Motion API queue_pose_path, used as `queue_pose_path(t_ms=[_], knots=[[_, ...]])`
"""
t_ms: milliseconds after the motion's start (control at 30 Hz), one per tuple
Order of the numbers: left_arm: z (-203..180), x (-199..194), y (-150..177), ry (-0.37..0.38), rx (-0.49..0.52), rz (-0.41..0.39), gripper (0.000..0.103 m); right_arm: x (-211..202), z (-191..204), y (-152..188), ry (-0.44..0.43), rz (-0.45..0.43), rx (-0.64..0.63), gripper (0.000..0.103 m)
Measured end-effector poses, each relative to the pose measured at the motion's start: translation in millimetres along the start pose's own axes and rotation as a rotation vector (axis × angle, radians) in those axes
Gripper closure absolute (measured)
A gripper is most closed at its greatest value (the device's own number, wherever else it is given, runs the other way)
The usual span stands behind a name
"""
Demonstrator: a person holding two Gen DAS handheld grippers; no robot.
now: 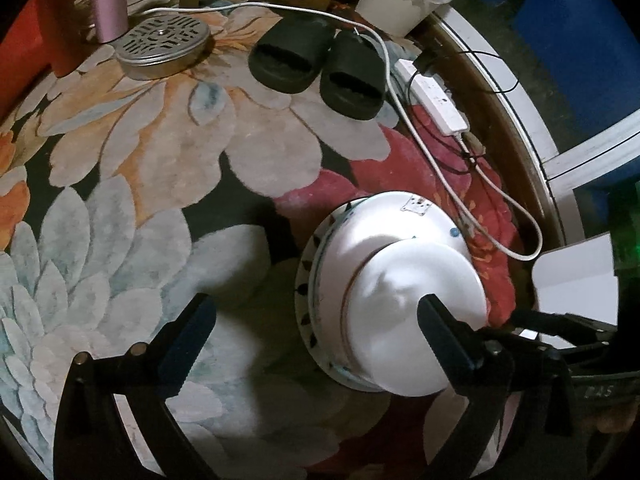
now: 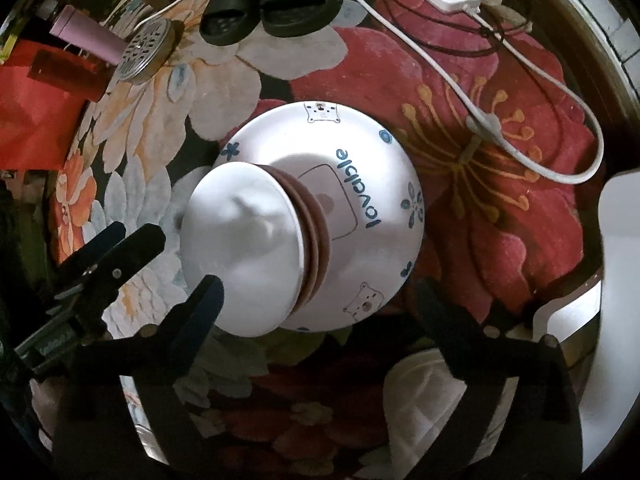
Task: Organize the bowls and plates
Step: 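Withdraw both open grippers slightly from the bowl stack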
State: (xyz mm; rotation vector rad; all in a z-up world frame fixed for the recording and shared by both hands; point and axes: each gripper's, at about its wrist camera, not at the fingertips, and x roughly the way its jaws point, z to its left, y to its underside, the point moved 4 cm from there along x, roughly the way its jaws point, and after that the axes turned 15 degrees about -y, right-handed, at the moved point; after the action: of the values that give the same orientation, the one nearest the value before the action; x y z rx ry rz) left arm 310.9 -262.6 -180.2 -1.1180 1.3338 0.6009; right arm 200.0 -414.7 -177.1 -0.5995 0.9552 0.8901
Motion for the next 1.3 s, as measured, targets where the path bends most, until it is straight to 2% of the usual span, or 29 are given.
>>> queue_pose_path(t_ms=[467,667,967,1067,1200,1300], knots=[[12,-5,14,-0.002,-0.016,-0.039,0.002,-5,13,4,0.044,-0.067,-0.093,0.003],[20,-10,22,-0.066,-0.021,-0.076,0.002,-8,21,3,0.07,-0.093,-0.128,0.004],[25,-18,21,-0.089,-0.017,-0.119,0.003,-9,23,5,0.071,-0.104,-0.138,0.005],[24,-20,21,-0.084,-0.007,-0.13,0.004,-10,22,5,0.153,-0.117,-0.139,0.005],[21,-23,22,-0.077,0.007,-0.146,0.004,-12,23,5,0.131,-0.125,-0.146,0.005],[17,-22,24,-0.077,0.021,-0.145,0.004,-13,24,6,0.157,-0.136,-0.157,0.005]])
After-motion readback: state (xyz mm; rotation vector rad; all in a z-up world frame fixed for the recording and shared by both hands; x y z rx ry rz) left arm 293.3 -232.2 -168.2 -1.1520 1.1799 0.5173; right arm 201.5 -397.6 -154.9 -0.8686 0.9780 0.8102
